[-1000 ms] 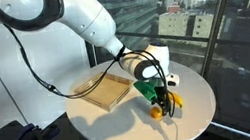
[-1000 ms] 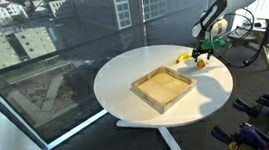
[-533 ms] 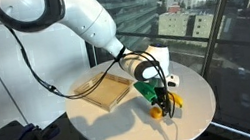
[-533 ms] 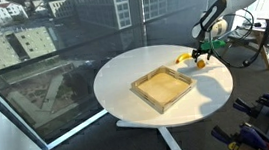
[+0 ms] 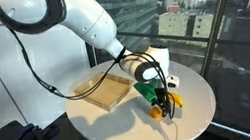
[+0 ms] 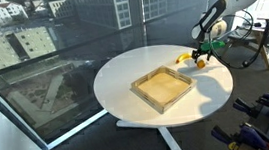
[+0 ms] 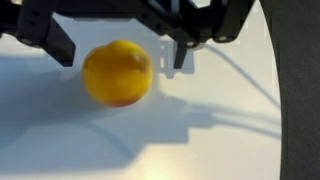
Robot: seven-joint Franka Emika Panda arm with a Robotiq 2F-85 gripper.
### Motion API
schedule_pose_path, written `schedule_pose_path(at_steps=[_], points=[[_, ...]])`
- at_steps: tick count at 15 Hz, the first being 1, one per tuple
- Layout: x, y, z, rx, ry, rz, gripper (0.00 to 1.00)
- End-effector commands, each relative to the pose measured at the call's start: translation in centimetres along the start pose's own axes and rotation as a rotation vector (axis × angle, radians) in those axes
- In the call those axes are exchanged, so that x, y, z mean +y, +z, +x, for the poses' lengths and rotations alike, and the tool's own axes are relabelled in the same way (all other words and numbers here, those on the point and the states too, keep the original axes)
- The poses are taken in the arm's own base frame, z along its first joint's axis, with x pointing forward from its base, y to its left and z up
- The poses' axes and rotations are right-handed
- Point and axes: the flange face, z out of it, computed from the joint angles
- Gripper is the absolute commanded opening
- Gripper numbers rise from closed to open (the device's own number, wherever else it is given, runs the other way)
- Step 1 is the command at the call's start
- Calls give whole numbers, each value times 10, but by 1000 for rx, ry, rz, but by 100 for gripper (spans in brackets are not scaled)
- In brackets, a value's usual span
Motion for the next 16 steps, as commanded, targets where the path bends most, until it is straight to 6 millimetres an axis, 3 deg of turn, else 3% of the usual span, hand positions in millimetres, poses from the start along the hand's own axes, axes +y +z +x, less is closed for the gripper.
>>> schedule_pose_path(at_steps=[1,16], points=[[3,2,8,13,23,0,100],[3,5,9,10,36,-5,100]])
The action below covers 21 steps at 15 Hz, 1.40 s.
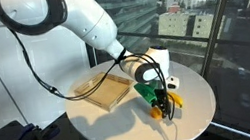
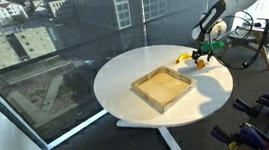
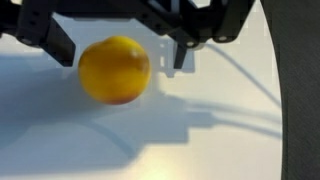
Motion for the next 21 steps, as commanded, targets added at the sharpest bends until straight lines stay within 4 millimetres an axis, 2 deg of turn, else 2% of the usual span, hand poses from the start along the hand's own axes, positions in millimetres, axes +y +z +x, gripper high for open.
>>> schedule_pose_path(at_steps=[1,5,6,11,15,21], points=[[2,0,9,15,24,-2,100],[3,0,9,15,25,-1,100],[3,0,9,15,26,-1,83],[2,0,10,16,27,-2,43],[2,-2,10,17,28,-2,43],[2,-17,12,26,32,-2,43]])
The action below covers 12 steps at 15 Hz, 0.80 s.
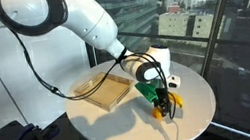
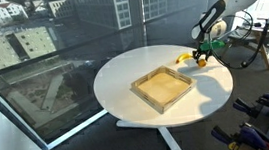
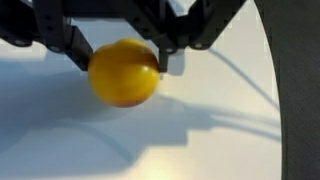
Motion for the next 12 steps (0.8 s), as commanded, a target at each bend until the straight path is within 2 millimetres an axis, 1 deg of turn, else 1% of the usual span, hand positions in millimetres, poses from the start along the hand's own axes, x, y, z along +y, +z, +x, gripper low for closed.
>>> schedule_pose_path(at_steps=[1,7,12], points=[[1,-16,6,11,23,2,43],[-4,-37,6,20,18,28,43],[-11,-62,7,24,10,52,43]])
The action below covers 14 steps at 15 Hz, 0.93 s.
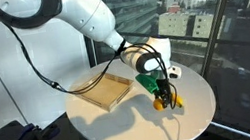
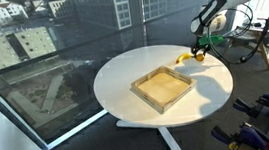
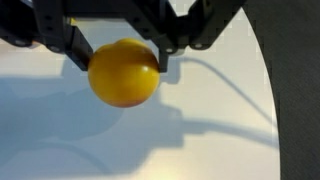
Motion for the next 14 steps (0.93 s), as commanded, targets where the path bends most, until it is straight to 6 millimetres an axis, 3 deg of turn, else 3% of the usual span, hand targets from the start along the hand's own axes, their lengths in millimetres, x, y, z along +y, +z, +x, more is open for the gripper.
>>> schedule_pose_path(at_steps=[1,14], points=[[-4,-27,-2,-14,11,31,43],[-23,-86,-9,-1,-20,71,43]])
